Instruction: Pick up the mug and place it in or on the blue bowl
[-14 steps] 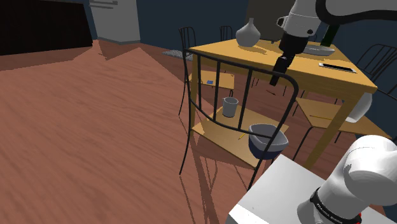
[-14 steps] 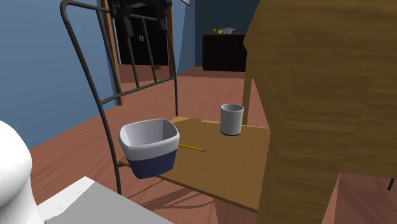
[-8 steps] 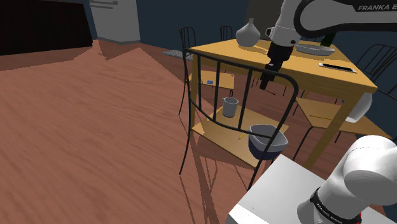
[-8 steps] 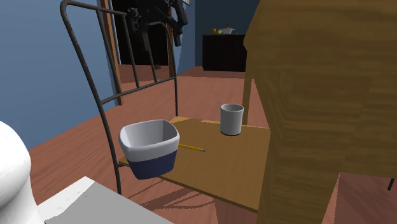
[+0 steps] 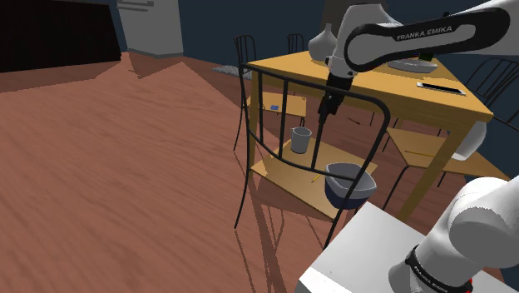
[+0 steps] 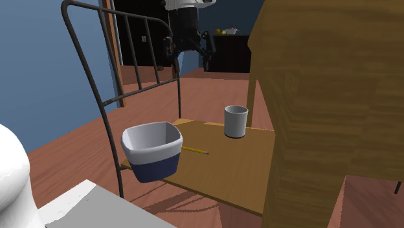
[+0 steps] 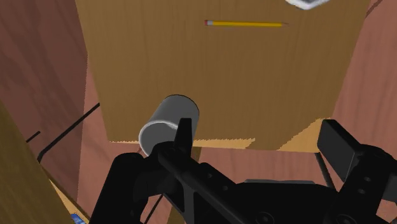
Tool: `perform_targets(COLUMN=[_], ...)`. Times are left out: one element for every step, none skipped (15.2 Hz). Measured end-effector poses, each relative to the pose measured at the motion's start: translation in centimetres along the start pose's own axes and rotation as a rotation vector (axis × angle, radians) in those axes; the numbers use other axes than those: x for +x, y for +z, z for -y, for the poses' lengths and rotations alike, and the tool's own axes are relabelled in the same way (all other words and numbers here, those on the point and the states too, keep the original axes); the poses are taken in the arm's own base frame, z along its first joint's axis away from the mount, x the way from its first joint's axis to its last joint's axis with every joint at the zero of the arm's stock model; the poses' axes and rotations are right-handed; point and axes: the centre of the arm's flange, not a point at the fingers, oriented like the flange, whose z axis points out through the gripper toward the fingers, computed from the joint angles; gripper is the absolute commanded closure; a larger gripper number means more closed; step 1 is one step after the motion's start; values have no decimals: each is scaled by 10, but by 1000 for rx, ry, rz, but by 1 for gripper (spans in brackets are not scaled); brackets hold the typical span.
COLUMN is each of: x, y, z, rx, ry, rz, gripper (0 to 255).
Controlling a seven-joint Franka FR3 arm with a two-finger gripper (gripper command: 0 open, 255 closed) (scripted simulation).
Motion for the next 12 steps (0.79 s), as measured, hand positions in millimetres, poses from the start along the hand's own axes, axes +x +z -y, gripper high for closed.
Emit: perform_targets(x=[6, 16, 24, 31, 39, 47, 52, 60, 69, 79, 88, 96], y=[11, 22, 30, 40, 50, 63, 74, 83, 91, 100, 109, 120], z=[-5, -10, -12, -17, -20, -26, -30, -35, -42, -45, -48, -52], rx=[3, 5, 7, 10, 13, 15, 18, 20, 22, 24, 27, 29], ry=[1, 3, 4, 6, 7, 9, 10, 12, 13, 15, 16, 17], rz=[2, 2, 4, 5, 6, 7, 8, 9, 10, 11, 12, 14], gripper=[0, 0, 0, 0, 0, 0, 0, 0, 0, 0, 0, 0])
